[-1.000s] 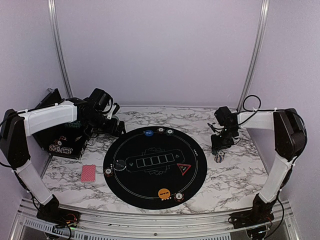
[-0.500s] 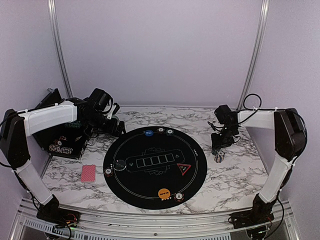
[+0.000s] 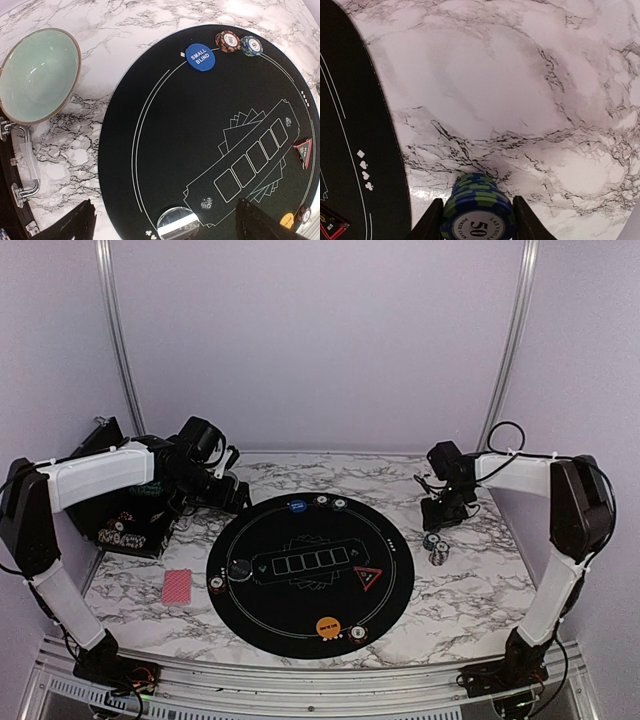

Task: Distribute texas hold em gaming equipment
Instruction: Pick up the pile of poker chips from the pile of poker chips, then place the poker chips pile in the big blind area.

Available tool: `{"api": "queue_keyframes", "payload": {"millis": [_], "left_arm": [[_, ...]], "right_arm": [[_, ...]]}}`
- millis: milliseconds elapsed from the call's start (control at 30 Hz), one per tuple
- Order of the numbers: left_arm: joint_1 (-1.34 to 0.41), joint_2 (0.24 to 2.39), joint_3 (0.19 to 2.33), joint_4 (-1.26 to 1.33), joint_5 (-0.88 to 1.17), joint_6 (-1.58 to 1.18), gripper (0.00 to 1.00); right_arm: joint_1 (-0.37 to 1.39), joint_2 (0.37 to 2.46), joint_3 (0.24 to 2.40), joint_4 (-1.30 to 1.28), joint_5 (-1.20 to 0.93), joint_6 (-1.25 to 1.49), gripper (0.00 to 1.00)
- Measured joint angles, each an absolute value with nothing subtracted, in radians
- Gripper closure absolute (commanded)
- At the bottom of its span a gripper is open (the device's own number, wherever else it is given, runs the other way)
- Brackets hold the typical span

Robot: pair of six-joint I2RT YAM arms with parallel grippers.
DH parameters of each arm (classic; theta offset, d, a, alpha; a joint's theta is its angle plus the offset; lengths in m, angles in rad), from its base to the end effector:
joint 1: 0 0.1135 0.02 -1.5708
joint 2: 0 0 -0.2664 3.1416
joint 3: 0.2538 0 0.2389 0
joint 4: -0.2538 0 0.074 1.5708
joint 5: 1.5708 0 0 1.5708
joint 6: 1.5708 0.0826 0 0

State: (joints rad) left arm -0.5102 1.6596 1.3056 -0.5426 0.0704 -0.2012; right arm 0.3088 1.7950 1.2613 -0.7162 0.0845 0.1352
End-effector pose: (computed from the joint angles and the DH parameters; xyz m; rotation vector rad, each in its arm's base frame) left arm 0.3279 -0.1901 0.2328 0.4162 2.4711 -0.3885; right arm 0.3433 0.1022 0.1589 -0.2244 2.8013 -0.0158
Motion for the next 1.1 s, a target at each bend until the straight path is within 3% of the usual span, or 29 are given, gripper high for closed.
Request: {"api": "queue_keyframes", "payload": {"millis": [633, 1100], "left_arm": [[-0.51, 1.66, 1.306, -0.543, 0.07, -0.202, 0.01], [-0.506, 1.66, 1.306, -0.543, 0.071, -0.214, 0.01]], "right_arm": [[0.435, 1.792, 1.332, -0.78, 0.101, 0.149, 0.75], [0.68, 1.724, 1.322, -0.787, 0.1, 0.213, 0.76]]}}
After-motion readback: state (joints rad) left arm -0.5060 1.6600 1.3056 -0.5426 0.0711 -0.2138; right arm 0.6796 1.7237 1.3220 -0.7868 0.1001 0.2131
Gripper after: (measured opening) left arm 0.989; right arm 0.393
